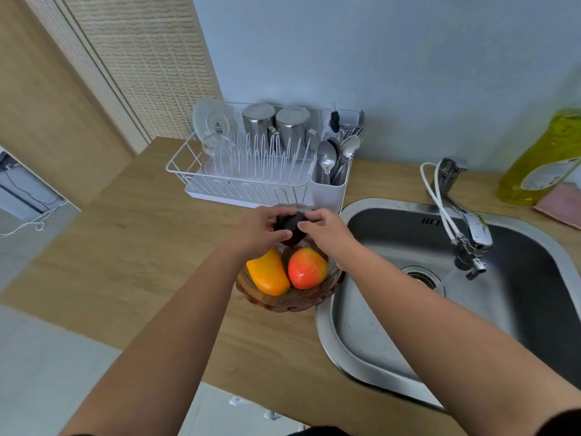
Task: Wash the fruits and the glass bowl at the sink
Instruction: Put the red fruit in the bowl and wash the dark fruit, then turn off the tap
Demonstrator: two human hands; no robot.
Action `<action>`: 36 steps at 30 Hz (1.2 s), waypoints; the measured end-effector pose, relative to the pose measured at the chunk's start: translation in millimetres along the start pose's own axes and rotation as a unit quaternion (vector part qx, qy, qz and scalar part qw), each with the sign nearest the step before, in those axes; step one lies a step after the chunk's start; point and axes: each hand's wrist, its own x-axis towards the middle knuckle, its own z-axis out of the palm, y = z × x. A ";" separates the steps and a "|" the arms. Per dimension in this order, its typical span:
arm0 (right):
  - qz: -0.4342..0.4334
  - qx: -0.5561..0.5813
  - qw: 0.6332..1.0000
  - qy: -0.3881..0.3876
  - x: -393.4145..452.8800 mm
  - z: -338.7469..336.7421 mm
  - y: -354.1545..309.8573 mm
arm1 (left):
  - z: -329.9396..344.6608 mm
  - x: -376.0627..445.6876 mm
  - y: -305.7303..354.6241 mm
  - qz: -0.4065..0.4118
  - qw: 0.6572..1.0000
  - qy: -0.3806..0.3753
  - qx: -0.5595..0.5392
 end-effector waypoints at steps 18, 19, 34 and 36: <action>0.033 -0.091 0.995 0.027 -7.8 8.5 2.7 | 1.4 3.5 -18.0 -0.001 0.995 -0.016 0.095; 0.037 -0.091 0.995 0.022 -7.4 8.5 2.4 | 1.3 3.1 -18.1 -0.002 0.995 -0.009 0.099; 0.028 0.006 0.998 0.055 -38.9 -46.8 5.4 | 10.2 14.9 9.0 0.038 0.998 0.036 0.033; 0.010 0.012 0.997 0.076 -56.9 -65.3 3.3 | 23.1 17.8 24.5 0.064 0.997 0.026 0.018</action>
